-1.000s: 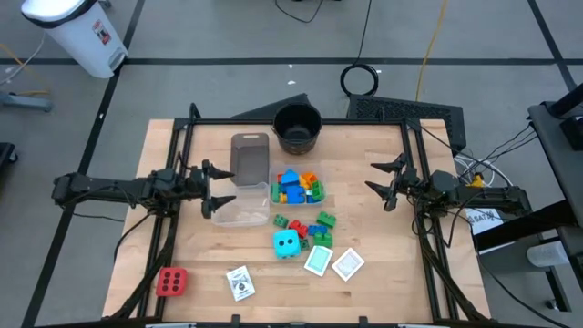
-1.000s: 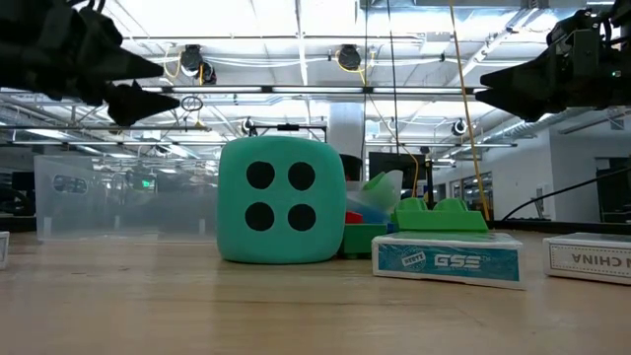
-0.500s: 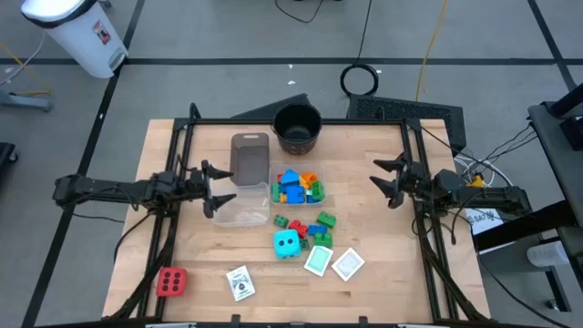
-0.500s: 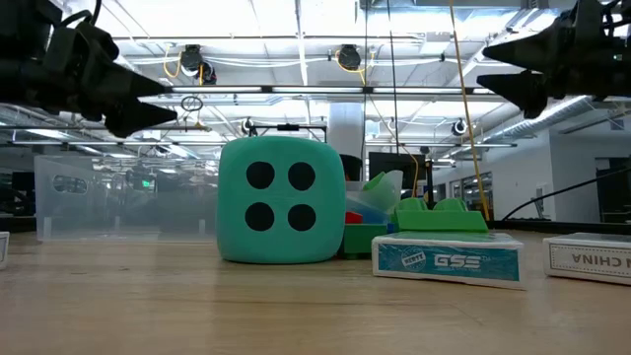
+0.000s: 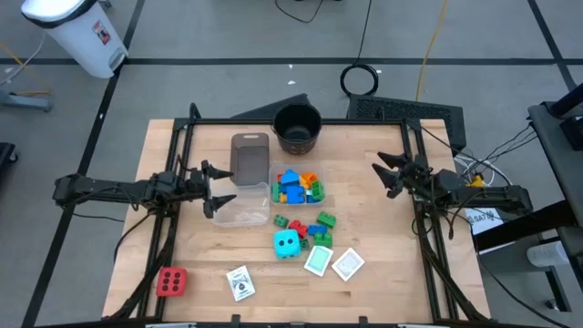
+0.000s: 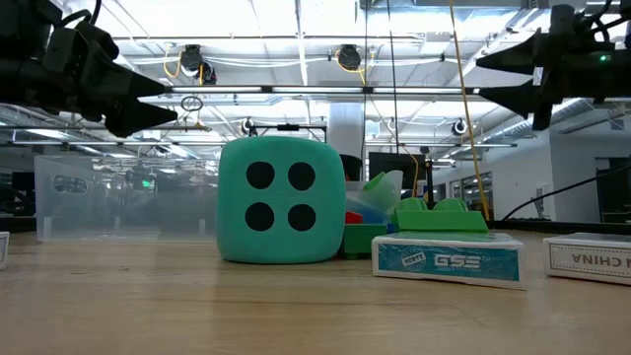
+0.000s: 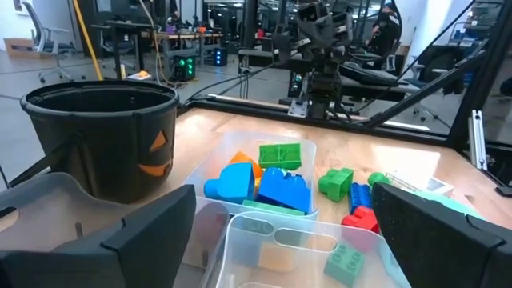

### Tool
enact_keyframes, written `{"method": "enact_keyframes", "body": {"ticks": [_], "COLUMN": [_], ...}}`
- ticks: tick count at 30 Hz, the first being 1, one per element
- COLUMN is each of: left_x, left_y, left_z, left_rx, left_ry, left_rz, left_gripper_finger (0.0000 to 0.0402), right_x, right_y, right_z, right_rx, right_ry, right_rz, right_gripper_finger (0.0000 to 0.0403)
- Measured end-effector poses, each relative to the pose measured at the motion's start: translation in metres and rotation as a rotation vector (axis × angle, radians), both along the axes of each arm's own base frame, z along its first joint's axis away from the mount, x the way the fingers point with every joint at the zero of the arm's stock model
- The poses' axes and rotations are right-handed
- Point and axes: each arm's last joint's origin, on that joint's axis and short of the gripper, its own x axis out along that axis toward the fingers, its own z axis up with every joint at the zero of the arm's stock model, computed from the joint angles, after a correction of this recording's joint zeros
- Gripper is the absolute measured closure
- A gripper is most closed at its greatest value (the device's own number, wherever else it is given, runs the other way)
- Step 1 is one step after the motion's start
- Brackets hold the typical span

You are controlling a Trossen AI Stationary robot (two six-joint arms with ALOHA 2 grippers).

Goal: Pick & Place Toys
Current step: Put the green game piece into the right transparent bin

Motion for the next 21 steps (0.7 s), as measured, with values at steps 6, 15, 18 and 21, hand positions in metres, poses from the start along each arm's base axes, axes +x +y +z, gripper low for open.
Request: {"method": "enact_keyframes", "body": {"ticks": [6,15,18,21], "left_x": [0.000,0.000,0.000,0.000], "left_y": [0.000,0.000,0.000,0.000], "left_z": [0.000,0.000,0.000,0.000], "left_rx": [0.000,-0.001,-0.001,-0.001], "left_ry": [-0.001,-0.001,-0.001,-0.001], "left_rz": [0.000,-0.001,0.000,-0.001], "left_gripper_finger": [0.0030,0.0036,0.0036,0.0037], "right_x": [0.010,0.044,0.065,0.087], "right_y": [0.005,0.028,0.044,0.059], "right_z": [-0.004,-0.010,-0.014,-0.011], "right_rx": [0.140,0.088,0.017,-0.032], "right_ry": [-0.023,0.072,0.312,0.544], "right_rz": [0.223,0.508,0.573,0.584], "right_gripper_finger": [0.0135,0.0135,0.0135,0.0135]}}
